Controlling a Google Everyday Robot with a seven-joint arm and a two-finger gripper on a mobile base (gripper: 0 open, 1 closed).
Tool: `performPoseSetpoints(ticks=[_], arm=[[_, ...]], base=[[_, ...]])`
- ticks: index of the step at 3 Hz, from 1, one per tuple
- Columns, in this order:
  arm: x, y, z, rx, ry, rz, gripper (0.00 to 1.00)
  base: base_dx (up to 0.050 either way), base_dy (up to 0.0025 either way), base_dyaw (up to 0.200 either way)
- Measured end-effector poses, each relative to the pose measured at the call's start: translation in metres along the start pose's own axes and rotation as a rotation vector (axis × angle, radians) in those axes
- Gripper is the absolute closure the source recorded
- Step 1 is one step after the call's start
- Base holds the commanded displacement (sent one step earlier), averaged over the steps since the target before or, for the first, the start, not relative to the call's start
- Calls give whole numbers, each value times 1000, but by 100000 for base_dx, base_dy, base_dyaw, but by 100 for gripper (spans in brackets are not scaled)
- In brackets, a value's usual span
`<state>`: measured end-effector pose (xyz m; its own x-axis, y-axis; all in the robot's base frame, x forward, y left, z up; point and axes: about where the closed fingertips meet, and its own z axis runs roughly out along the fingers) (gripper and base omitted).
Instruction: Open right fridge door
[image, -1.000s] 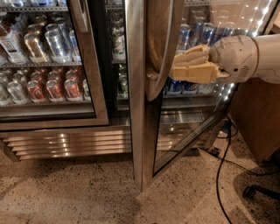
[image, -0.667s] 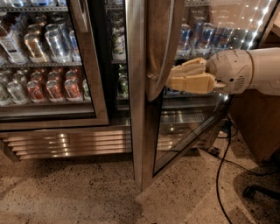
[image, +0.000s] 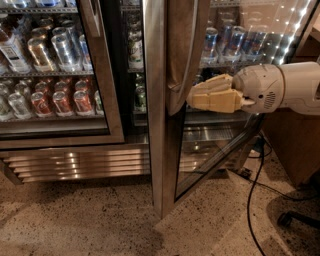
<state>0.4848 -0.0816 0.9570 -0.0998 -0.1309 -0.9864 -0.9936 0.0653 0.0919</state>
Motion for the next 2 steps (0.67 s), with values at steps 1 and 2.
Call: performPoseSetpoints(ticks=[1, 2], arm=[[11, 0, 4, -8, -2, 19, 100], [38, 12, 9, -26, -10, 34, 100]], base=[[0, 0, 0], [0, 0, 0]])
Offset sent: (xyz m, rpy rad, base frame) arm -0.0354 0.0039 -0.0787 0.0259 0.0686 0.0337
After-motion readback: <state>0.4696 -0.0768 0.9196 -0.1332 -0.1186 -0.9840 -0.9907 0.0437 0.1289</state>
